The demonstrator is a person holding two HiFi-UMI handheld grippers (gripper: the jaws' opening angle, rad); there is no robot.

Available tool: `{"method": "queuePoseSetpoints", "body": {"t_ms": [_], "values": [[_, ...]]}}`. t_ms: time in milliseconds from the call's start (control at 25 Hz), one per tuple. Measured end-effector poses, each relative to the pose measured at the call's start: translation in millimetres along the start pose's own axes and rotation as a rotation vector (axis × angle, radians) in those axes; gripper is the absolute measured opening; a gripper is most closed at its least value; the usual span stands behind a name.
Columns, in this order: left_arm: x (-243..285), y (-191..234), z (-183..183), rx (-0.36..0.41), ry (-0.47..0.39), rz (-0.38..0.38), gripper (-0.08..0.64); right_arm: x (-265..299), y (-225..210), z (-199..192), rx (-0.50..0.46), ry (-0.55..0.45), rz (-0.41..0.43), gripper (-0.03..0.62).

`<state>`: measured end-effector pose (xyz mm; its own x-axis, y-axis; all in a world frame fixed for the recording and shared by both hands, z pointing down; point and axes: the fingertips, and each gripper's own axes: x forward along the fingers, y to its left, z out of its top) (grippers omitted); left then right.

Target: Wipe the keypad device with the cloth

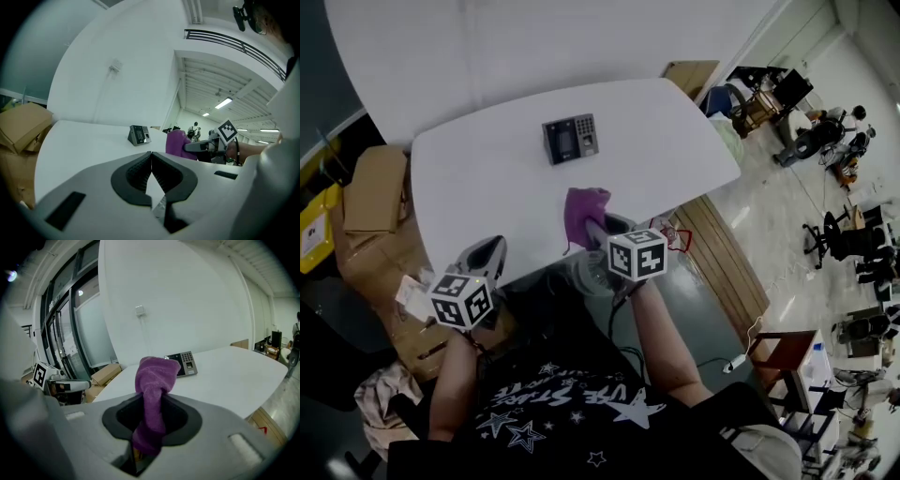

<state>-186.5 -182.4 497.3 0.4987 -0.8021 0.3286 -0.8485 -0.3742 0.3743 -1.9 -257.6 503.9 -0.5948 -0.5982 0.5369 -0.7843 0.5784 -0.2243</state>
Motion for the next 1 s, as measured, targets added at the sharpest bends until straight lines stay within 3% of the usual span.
{"method": "queuePoseSetpoints", "body": {"t_ms": [520, 1000], "values": [[-16, -39, -18, 0.01, 0.023, -0.096, 0.009, -60, 21, -47, 0.063, 0.009, -0.059, 0.098], [-22, -87, -40, 0.023, 0.04, -0.099, 0.009, -92, 28, -75, 0.081, -0.001, -0.013, 0.098]]}}
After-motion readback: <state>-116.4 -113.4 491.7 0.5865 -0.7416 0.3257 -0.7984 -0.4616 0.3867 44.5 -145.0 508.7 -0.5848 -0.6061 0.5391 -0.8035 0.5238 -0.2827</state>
